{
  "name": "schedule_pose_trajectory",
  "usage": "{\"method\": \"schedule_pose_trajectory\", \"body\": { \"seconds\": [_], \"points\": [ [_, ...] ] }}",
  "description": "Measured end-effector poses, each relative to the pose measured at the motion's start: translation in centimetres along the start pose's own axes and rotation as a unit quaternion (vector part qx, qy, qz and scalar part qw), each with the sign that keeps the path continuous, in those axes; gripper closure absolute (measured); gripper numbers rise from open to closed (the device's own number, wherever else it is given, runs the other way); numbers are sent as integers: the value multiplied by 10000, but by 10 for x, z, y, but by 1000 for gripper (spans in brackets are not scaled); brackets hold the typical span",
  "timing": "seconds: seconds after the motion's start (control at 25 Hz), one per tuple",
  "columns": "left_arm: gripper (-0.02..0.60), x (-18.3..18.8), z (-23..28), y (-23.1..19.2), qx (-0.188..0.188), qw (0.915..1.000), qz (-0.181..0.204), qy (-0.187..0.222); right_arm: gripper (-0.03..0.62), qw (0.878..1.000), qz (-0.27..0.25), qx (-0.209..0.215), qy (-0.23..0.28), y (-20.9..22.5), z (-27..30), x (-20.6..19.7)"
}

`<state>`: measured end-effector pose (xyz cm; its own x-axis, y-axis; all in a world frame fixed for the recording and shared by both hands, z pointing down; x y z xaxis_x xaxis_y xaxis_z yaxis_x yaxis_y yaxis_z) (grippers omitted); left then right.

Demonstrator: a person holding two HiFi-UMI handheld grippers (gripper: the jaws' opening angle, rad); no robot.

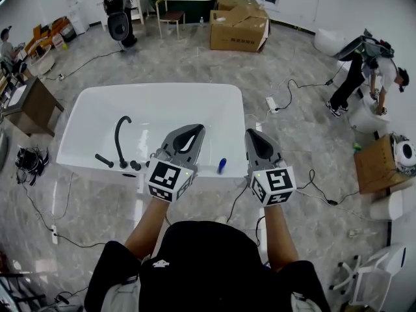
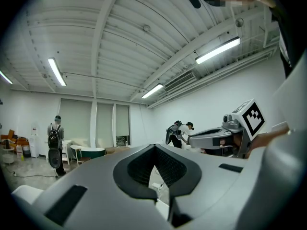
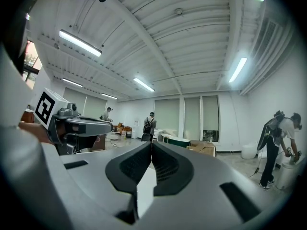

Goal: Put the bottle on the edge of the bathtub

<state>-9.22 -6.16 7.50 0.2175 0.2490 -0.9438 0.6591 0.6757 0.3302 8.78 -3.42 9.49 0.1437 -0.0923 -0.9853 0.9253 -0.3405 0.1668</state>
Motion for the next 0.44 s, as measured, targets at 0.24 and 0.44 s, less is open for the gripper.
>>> {"method": "schedule_pose_trajectory", "body": {
  "seconds": [0.24,0.44],
  "points": [
    [569,1,-1,3,-2,10000,15,24,569,10000,-45,10,-20,0,-4,0],
    [568,2,-1,10,1,10000,-3,16,569,10000,-50,1,-42,3,-9,-2]
  ]
}}
Point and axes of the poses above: the fingertips, and each gripper's own axes: z forward along the fingers, y to its right, x out of its top, the point moved 5 cm from there along -z, backward along the fingers, and after that the axes turned 14 degrees about z, right-handed, at the moved point
